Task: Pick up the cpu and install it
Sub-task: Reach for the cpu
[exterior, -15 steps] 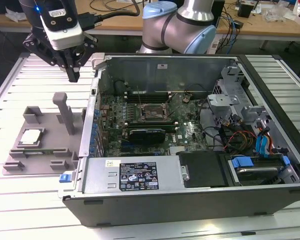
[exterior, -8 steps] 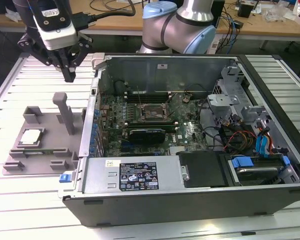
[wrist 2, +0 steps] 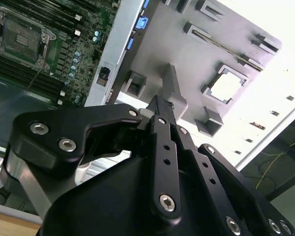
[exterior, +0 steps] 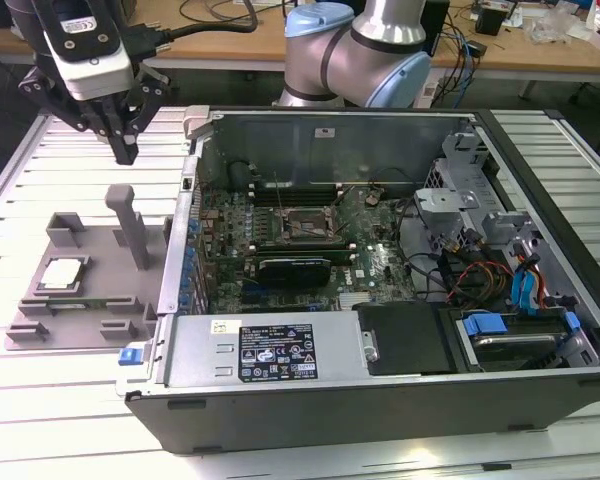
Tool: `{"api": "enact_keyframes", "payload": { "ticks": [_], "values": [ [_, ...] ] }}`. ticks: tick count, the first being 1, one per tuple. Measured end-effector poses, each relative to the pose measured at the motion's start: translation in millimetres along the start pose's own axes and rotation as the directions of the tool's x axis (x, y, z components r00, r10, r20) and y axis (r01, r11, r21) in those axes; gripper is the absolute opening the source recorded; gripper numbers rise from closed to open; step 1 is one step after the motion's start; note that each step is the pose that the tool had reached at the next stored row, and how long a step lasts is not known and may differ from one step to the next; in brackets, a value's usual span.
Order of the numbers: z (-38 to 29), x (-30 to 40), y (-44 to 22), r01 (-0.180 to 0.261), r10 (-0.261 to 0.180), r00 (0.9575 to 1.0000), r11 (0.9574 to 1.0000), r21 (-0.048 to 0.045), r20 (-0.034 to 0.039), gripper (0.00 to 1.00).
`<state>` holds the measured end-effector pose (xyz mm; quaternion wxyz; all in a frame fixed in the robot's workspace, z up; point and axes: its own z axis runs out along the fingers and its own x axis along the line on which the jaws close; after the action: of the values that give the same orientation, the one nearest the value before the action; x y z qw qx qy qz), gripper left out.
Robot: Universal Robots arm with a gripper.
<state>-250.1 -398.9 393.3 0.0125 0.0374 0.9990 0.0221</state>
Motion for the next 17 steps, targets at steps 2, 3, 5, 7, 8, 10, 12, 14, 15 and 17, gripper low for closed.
{"api": "enact_keyframes", "payload": {
  "ticks": [2,3,5,7,8,10,12,14,15,17],
  "values": [
    [-0.1,2.5,-0.2,0.000,0.000,1.0000,1.0000,0.0000,0.0000,0.11],
    [-0.1,4.5,-0.3,0.000,0.000,1.0000,1.0000,0.0000,0.0000,0.11],
    [-0.2,7.9,-0.6,0.000,0.000,1.0000,1.0000,0.0000,0.0001,0.11],
    [-0.3,13.0,-1.0,0.000,0.000,1.0000,1.0000,0.0000,0.0001,0.11],
    [-0.4,14.9,-1.1,0.000,0.000,1.0000,1.0000,0.0000,0.0000,0.11],
    [-0.4,17.7,-1.3,0.000,0.000,1.0000,1.0000,0.0000,0.0001,0.11],
    [-0.5,19.4,-1.5,0.000,0.000,1.0000,1.0000,0.0000,0.0001,0.11],
    [-0.7,25.5,-1.9,0.000,0.000,1.0000,1.0000,0.0000,0.0002,0.11],
    [-0.7,29.9,-2.2,0.000,0.000,1.0000,1.0000,0.0000,0.0003,0.11],
    [-0.2,37.0,-2.8,0.000,0.000,1.0000,1.0000,-0.0001,0.0008,0.11]
  ]
}}
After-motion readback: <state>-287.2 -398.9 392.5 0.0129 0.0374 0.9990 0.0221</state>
